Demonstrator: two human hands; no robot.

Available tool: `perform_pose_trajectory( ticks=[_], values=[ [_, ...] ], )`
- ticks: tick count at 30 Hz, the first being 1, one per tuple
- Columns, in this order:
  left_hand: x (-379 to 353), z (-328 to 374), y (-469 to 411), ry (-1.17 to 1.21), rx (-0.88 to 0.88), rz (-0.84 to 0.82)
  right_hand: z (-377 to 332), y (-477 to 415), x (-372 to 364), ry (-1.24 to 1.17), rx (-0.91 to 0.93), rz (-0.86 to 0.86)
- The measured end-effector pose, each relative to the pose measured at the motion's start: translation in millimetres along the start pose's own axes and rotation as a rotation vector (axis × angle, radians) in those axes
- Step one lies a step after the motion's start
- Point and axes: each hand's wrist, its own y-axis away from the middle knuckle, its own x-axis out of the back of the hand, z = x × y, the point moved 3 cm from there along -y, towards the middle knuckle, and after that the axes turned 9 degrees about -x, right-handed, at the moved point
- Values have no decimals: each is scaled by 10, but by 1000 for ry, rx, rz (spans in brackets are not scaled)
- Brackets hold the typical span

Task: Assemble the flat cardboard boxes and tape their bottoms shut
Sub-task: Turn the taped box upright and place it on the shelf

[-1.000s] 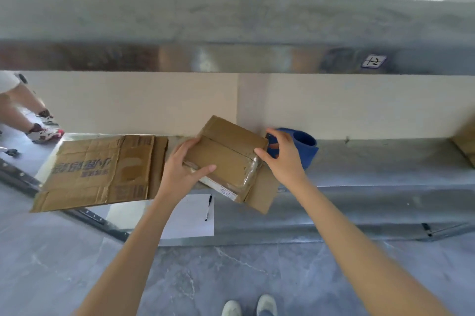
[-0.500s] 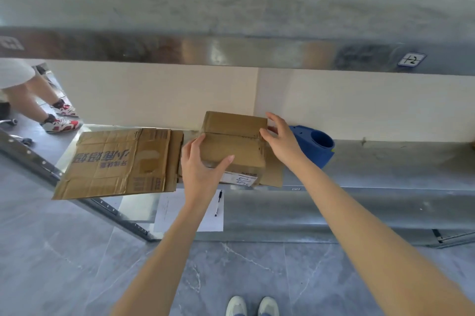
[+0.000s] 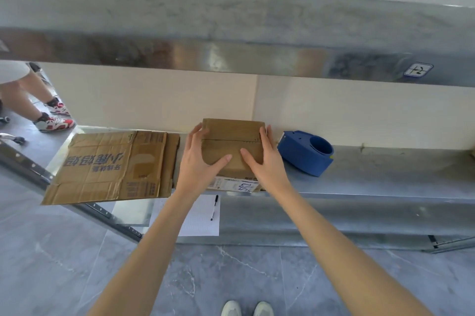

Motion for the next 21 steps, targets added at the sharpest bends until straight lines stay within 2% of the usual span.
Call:
perform_pose_trajectory(
  ticks=[3,11,21],
  values=[
    [-73,-59,40,6,-7,-66,39,-42,6,-27,-6,-22],
    [-133,-135,50,69,34,-26,98,-105,-107,30,25,19],
    [-162,-189,82,221,72,23,135,-70,-110,-267,-6,9]
  ],
)
